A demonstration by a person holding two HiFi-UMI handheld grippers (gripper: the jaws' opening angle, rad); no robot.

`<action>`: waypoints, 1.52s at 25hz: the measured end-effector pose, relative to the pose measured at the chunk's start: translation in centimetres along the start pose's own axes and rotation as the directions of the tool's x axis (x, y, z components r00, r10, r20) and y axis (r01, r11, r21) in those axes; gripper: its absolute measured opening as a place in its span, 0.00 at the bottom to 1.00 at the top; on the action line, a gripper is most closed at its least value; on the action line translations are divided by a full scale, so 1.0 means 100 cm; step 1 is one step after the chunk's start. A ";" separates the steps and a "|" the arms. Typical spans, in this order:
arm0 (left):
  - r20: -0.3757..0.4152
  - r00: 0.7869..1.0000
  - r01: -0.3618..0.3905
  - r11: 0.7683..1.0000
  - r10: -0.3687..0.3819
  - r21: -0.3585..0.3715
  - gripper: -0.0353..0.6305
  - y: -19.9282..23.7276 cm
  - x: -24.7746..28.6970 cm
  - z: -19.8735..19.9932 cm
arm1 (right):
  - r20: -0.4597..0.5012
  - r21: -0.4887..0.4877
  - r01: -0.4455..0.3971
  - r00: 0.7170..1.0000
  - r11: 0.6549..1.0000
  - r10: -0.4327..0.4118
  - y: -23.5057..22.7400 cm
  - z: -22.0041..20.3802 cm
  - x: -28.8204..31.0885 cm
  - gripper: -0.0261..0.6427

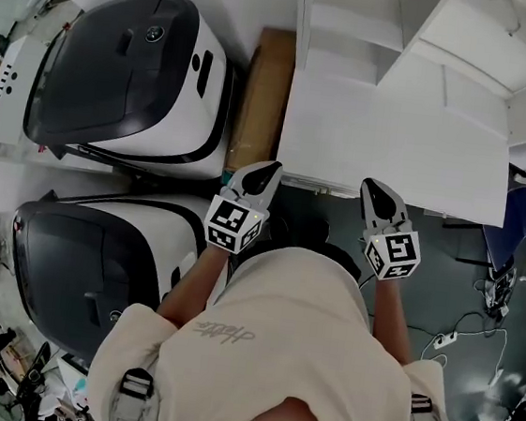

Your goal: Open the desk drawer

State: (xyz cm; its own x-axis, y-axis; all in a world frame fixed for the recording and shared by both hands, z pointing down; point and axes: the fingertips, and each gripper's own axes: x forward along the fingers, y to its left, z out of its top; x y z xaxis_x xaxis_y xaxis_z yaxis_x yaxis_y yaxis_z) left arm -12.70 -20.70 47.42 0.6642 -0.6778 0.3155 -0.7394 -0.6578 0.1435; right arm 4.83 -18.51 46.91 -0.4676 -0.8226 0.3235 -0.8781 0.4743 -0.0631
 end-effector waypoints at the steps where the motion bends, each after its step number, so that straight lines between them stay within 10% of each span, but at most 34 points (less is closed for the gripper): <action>1: -0.001 1.000 0.002 1.000 -0.002 0.000 0.07 -0.001 0.001 0.000 | 0.002 0.000 0.002 1.000 1.000 -0.002 0.000 -0.001 -0.002 0.03; 21: -0.038 0.999 0.026 0.999 -0.027 -0.023 0.07 -0.030 0.011 -0.023 | -0.130 0.003 -0.009 0.991 1.000 0.010 -0.005 -0.075 -0.003 0.12; 38: -0.135 0.991 -0.032 0.995 0.019 -0.096 0.07 -0.018 0.015 -0.080 | -0.503 0.048 -0.064 0.860 0.997 0.080 -0.003 -0.268 0.070 0.12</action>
State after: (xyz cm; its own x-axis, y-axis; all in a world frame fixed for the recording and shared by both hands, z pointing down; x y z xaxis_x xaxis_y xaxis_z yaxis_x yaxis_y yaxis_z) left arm -11.28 -17.90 55.16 0.6294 -0.6394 0.4416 -0.7672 -0.6015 0.2225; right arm 4.51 -15.96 74.51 -0.4212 -0.5122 0.7485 -0.8501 0.5105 -0.1291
